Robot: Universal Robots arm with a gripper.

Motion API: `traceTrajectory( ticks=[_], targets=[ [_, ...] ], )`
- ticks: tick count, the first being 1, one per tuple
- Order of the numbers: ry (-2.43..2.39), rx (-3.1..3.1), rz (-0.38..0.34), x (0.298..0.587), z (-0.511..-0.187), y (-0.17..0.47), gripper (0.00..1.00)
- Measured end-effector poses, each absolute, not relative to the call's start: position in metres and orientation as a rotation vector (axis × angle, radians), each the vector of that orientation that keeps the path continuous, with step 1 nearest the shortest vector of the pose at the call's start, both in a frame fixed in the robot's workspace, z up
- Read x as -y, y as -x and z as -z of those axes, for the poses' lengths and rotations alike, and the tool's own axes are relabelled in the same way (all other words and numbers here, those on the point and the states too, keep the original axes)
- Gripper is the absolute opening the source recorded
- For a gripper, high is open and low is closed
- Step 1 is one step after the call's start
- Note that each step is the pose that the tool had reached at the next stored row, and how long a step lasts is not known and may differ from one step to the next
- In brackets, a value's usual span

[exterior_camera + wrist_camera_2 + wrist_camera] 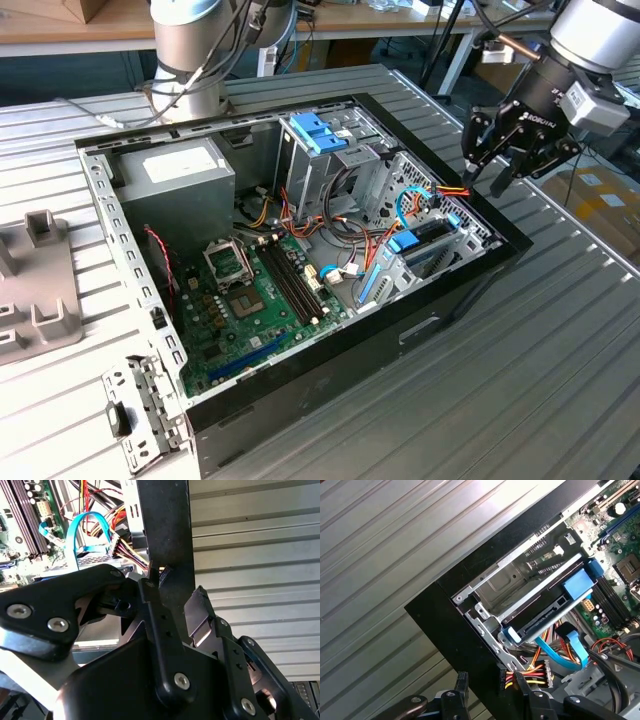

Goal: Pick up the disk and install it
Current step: 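Insert the first disk wire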

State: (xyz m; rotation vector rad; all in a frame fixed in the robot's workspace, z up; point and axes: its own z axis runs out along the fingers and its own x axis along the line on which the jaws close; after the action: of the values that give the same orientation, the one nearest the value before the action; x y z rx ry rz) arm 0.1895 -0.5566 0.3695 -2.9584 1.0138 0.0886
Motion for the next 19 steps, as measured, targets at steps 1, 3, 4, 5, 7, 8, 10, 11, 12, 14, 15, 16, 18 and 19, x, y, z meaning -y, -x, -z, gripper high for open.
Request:
traceTrajectory(
  ticks=[1,3,4,5,7,8,10,11,12,14,15,16,18,19],
  targets=[
    [2.958,-1.014,-0.088,0.5566,-0.3689,-0.1895,0.48],
    [2.959,-1.014,-0.088,0.5565,-0.3675,-0.1895,0.48],
    [2.959,-1.014,-0.089,0.5563,-0.3666,-0.1895,0.48],
    [2.959,-1.014,-0.088,0.5560,-0.3662,-0.1895,0.48],
    [2.958,-1.014,-0.089,0.5558,-0.3654,-0.1886,0.48],
    [2.958,-1.014,-0.089,0.5558,-0.3650,-0.1879,0.48],
    [2.958,-1.014,-0.088,0.5558,-0.3643,-0.1867,0.48],
    [2.959,-1.014,-0.088,0.5557,-0.3638,-0.1857,0.48],
    [2.959,-1.014,-0.088,0.5555,-0.3635,-0.1849,0.48],
    [2.958,-1.013,-0.089,0.5552,-0.3628,-0.1845,0.48],
    [2.959,-1.013,-0.088,0.5552,-0.3629,-0.1844,0.48],
    [2.959,-1.013,-0.088,0.5552,-0.3628,-0.1844,0.48],
    [2.959,-1.013,-0.088,0.5552,-0.3628,-0.1844,0.47],
    [2.959,-1.013,-0.088,0.5552,-0.3628,-0.1844,0.40]
  ],
)
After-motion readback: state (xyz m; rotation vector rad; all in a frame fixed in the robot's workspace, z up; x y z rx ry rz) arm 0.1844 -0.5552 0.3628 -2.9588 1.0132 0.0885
